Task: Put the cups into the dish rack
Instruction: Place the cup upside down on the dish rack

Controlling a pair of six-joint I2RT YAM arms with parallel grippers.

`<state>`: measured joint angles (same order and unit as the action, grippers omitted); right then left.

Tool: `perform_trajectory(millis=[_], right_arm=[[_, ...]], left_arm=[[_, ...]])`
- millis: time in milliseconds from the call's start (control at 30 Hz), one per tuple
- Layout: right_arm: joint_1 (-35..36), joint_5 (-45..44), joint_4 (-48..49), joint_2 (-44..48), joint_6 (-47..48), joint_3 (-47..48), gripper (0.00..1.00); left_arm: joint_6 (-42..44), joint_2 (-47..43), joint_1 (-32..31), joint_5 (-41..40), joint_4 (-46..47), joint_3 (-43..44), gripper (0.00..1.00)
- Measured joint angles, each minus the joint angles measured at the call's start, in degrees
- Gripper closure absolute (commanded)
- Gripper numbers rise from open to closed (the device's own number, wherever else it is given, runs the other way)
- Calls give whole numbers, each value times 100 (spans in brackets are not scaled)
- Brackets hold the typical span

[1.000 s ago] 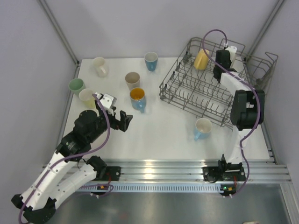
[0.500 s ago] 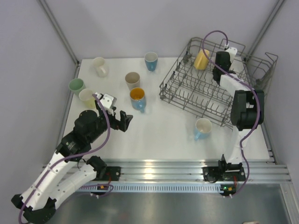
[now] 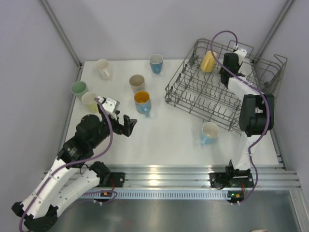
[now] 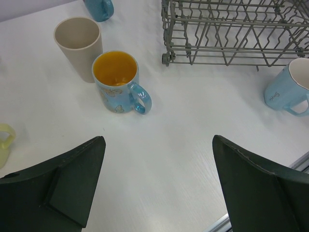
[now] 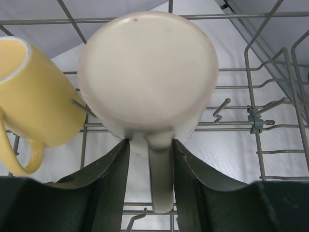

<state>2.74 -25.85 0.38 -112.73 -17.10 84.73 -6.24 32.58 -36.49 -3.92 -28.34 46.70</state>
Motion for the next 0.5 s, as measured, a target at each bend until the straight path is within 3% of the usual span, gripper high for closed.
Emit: perform_trajectory(millis=[133,333,500], right_arm=[[0,-4,-199,44,-72,7,59],[0,7,-695,181,-142,83,47],[0,66,-1191,267,-162,492,30]], left_arm=[[0,-17,0,0,0,0,2],[-2,-20,0,2,0,0,2],[-15,-20,0,-2,0,2,2]])
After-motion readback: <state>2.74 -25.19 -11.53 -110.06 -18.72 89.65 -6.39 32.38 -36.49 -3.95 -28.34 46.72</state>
